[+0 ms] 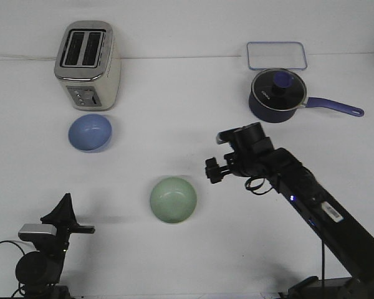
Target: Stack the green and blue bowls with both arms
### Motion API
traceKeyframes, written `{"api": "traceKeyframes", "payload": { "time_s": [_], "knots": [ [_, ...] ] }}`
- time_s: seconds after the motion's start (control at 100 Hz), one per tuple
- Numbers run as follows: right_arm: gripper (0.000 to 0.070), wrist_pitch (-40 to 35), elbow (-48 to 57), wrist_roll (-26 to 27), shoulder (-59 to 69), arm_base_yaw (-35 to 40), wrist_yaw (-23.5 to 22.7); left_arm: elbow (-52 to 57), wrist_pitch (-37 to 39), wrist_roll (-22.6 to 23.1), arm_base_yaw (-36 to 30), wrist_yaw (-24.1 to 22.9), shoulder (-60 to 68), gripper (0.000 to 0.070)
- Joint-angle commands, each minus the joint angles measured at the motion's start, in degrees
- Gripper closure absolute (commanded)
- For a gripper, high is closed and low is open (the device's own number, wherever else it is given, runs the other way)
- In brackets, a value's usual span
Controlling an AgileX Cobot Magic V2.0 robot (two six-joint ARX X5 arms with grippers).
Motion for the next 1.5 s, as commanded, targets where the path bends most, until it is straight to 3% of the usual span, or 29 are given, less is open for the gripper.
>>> {"api": "traceKeyframes", "payload": {
  "time_s": [0.0, 0.14, 0.45, 0.72, 0.97, 1.49],
  "knots": [
    [0.0170, -1.44, 0.94, -4.09, -2.62, -2.47, 2.71, -1.11, 0.72, 0.66, 0.00, -0.20, -0.07, 0.0688],
    [0.0170, -5.33, 0.92, -9.09, -9.51, -8.74, 7.43, -1.11, 0.72, 0.66, 0.00, -0.20, -0.07, 0.0688],
    [0.0170, -3.61, -4.37, -10.75, -24.76, -17.25, 7.52, -1.11, 0.74, 0.66, 0.00, -0.20, -0.07, 0.0689],
    [0.0170, 3.72, -20.06, -9.09, -38.56, -17.79, 10.47, -1.11, 0.72, 0.68, 0.00, -0.20, -0.07, 0.0689],
    [0.0170, 15.69, -35.41, -7.19, -50.51, -17.79, 10.43, -1.11, 0.72, 0.68, 0.00, -0.20, -0.07, 0.0689],
    [0.0170, 15.72, -36.15, -7.21, -55.89, -17.79, 12.35, -1.11, 0.72, 0.66, 0.00, -0.20, -0.07, 0.0689]
  ]
}}
